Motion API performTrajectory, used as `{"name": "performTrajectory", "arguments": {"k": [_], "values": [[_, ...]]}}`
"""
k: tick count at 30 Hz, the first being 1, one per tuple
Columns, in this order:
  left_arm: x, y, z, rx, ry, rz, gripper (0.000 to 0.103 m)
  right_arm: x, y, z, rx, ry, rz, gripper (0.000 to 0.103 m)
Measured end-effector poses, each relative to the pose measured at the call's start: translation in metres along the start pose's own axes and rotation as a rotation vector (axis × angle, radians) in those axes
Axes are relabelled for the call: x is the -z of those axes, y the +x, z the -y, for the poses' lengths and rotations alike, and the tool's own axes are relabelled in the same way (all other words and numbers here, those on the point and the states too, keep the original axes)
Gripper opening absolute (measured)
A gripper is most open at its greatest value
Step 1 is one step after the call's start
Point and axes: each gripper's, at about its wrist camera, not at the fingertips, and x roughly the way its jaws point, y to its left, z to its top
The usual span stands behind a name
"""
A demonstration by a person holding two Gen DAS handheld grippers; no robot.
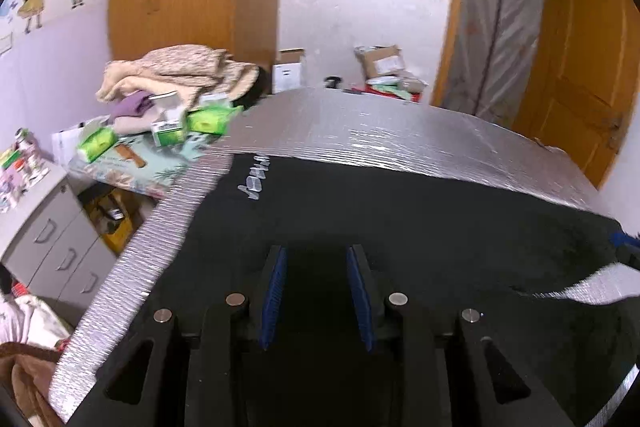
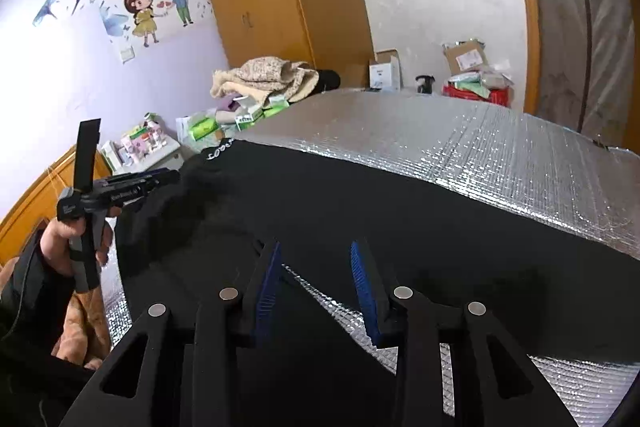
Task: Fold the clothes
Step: 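Grasp the garment edge by the white lettering with the left gripper and lift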
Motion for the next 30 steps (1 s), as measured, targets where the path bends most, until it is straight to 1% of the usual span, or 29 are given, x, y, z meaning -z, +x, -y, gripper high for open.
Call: {"name": "performTrajectory", "arguments": {"k": [3,7,11,15,18,21,26,30], "values": [[-0.014,-0.002,-0.013,-0.028,0.005,0.017,0.032,-0.007,0.009,0.008,0.008,0.017,-0.015,0.037],[-0.035,0.008,-0.026,-0.046,0.025,0.014,0.032,-0.021,0.025,0.013,0.024,-0.028,-0.043,0.037],[-0.050,0.033,-0.038,-0.023,0.047,-0.030,0.032,-0.035,0.049,0.012,0.040,-0.111,-0.092,0.037],[-0.060,0.062,-0.043,-0.004,0.085,-0.080,0.034,-0.045,0.072,0.013,0.026,-0.163,-0.123,0.037],[-0.066,0.080,-0.044,0.005,0.105,-0.103,0.036,-0.051,0.086,0.019,0.017,-0.173,-0.134,0.037],[-0.072,0.099,-0.048,0.002,0.129,-0.126,0.036,-0.055,0.101,0.025,0.016,-0.191,-0.152,0.038],[-0.081,0.129,-0.057,0.012,0.139,-0.178,0.036,-0.064,0.128,0.036,0.026,-0.224,-0.187,0.038],[-0.084,0.150,-0.060,0.020,0.160,-0.218,0.036,-0.076,0.148,0.053,0.032,-0.228,-0.205,0.040]]}}
